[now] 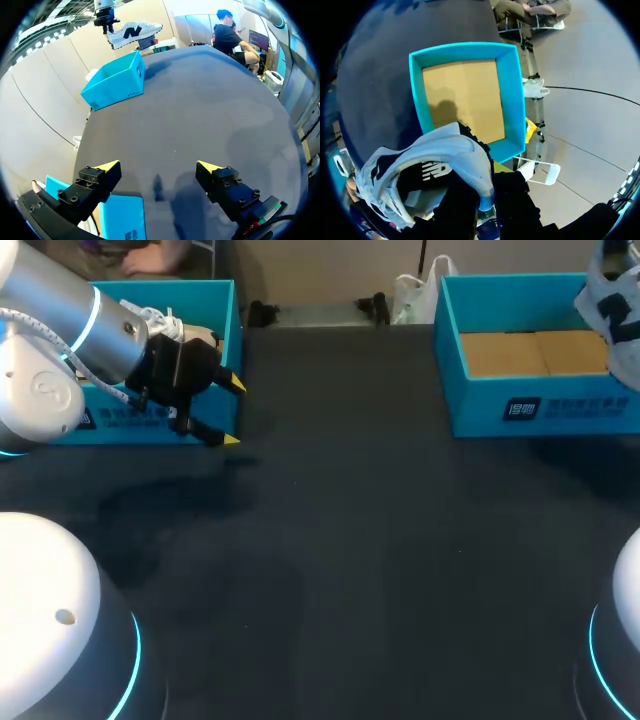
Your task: Take the shoe out of the shoebox, open the shoe tongue, remove and reinsert the insole, then place the shoe into the shoebox
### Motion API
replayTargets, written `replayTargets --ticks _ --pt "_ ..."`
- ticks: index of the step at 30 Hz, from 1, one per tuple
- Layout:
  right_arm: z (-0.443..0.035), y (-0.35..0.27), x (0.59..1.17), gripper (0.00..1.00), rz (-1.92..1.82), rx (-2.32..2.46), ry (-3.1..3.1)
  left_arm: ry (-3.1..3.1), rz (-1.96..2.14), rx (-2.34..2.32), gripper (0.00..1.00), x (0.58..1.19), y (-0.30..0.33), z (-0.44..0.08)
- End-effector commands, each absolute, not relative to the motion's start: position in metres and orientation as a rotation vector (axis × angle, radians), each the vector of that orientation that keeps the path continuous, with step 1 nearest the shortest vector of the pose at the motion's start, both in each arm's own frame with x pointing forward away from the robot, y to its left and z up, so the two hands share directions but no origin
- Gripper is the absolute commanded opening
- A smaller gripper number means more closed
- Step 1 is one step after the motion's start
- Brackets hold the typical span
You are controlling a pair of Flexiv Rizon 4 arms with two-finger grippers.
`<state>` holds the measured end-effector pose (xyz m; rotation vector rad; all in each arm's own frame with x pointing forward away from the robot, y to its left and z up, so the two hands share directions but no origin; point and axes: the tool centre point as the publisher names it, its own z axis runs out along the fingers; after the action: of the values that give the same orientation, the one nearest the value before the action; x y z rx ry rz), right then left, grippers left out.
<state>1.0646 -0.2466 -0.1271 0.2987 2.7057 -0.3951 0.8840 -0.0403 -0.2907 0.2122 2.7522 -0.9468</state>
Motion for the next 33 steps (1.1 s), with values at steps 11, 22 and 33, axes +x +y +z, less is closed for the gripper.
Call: replayTargets --ticks 11,22,33 --pt "-0.13 -0.255 1.061 0.0 -0.384 0.329 2.702 2.755 -0.942 0.213 1.0 0.885 -0.041 -0.291" --pt "-0.143 -0.341 1.053 0.0 -0.443 0.492 2.677 2.755 -0.942 0.213 1.0 0.885 -0.041 -0.291" --pt "-0.142 -0.36 1.063 0.0 -0.465 0.811 2.649 2.755 -0.942 0.213 1.0 0.885 -0.041 -0.291"
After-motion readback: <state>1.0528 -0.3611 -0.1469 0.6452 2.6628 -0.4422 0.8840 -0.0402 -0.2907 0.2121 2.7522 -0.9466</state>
